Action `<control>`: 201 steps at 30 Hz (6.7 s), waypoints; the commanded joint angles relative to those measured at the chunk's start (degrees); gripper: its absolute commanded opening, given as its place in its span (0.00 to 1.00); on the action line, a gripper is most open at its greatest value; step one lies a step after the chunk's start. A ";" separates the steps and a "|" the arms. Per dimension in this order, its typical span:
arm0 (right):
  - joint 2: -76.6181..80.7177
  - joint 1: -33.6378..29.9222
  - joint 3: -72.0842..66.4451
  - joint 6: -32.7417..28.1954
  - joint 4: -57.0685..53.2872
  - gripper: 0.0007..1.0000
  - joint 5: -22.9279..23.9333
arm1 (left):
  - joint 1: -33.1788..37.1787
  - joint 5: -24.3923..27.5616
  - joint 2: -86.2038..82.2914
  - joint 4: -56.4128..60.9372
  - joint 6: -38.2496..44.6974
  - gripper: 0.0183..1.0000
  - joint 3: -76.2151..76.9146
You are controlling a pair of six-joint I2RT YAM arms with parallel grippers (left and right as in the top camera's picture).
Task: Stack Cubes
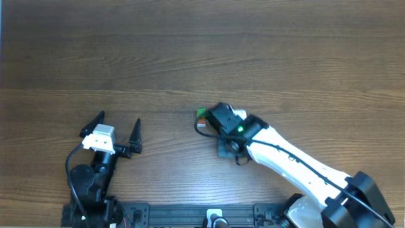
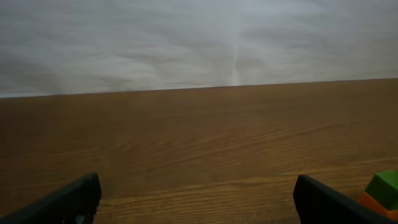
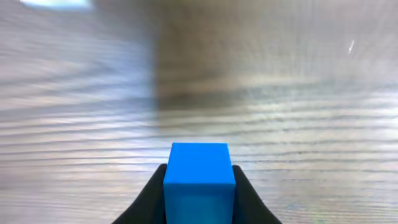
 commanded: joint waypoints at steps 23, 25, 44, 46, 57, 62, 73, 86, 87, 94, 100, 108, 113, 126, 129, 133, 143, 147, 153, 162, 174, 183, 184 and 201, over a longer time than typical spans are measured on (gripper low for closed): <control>21.79 1.92 38.66 0.02 -18.05 0.01 3.13 | -0.26 0.57 -0.46 0.13 1.01 1.00 -0.35; 21.81 2.01 38.66 0.04 -17.92 0.01 2.91 | -0.26 0.57 -0.46 0.13 1.01 1.00 -0.35; 22.99 2.64 38.66 1.79 -16.35 0.01 1.68 | -0.26 0.57 -0.46 0.13 1.01 1.00 -0.35; 23.06 2.80 38.66 1.79 -15.93 0.01 1.66 | -0.26 0.57 -0.46 0.13 1.01 1.00 -0.35; 24.28 3.61 38.75 2.67 -15.52 0.01 1.70 | -0.26 0.57 -0.46 0.13 1.01 1.00 -0.35; 24.72 3.61 38.75 2.84 -15.50 0.01 1.77 | -0.26 0.57 -0.46 0.13 1.01 1.00 -0.35; 25.35 3.48 38.75 3.50 -14.82 0.01 2.19 | -0.26 0.57 -0.46 0.13 1.01 1.00 -0.35; 25.49 3.43 38.73 3.96 -14.84 0.01 3.28 | -0.26 0.55 -0.46 0.13 1.01 1.00 -0.35; 25.51 3.43 38.73 3.96 -14.82 0.01 3.28 | -0.26 0.57 -0.46 0.13 1.01 1.00 -0.35; 25.55 3.28 38.73 4.37 -14.84 0.01 3.82 | -0.26 0.57 -0.46 0.13 1.01 1.00 -0.35; 25.66 3.21 38.73 4.37 -14.82 0.01 3.91 | -0.26 0.57 -0.46 0.13 1.01 1.00 -0.35; 26.43 3.06 38.69 4.76 -14.84 0.01 4.33 | -0.26 0.57 -0.46 0.13 1.01 1.00 -0.35; 26.51 3.06 38.69 4.79 -14.82 0.01 4.33 | -0.26 0.57 -0.46 0.13 1.01 1.00 -0.35; 26.58 3.06 38.66 4.76 -14.64 0.01 4.83 | -0.26 0.57 -0.46 0.13 1.01 1.00 -0.35; 26.58 3.06 38.69 4.79 -14.60 0.01 5.01 | -0.26 0.57 -0.46 0.13 1.01 1.00 -0.35; 26.58 3.06 38.66 4.79 -14.43 0.02 5.01 | -0.26 0.57 -0.46 0.13 1.01 1.00 -0.35; 26.62 3.06 38.66 4.76 -14.05 0.09 5.01 | -0.26 0.57 -0.46 0.13 1.01 1.00 -0.35; 26.64 3.06 38.64 4.76 -13.99 0.12 5.01 | -0.26 0.57 -0.46 0.13 1.01 1.00 -0.35; 27.15 3.06 38.62 4.76 -13.99 0.14 4.98 | -0.26 0.57 -0.46 0.13 1.01 1.00 -0.35; 27.80 3.06 38.62 4.76 -13.99 0.24 4.96 | -0.26 0.57 -0.46 0.13 1.01 1.00 -0.35; 27.80 3.06 38.62 4.76 -14.01 0.58 4.96 | -0.26 0.57 -0.46 0.13 1.01 1.00 -0.35; 27.54 2.89 38.64 4.46 -13.38 0.99 5.01 | -0.26 0.57 -0.46 0.13 1.01 1.00 -0.35; 27.28 2.75 38.69 3.54 -12.94 0.99 4.98 | -0.26 0.57 -0.46 0.13 1.01 1.00 -0.35; 19.65 -23.71 55.32 -24.59 -10.32 0.99 17.64 | -0.26 0.57 -0.46 0.13 1.01 1.00 -0.35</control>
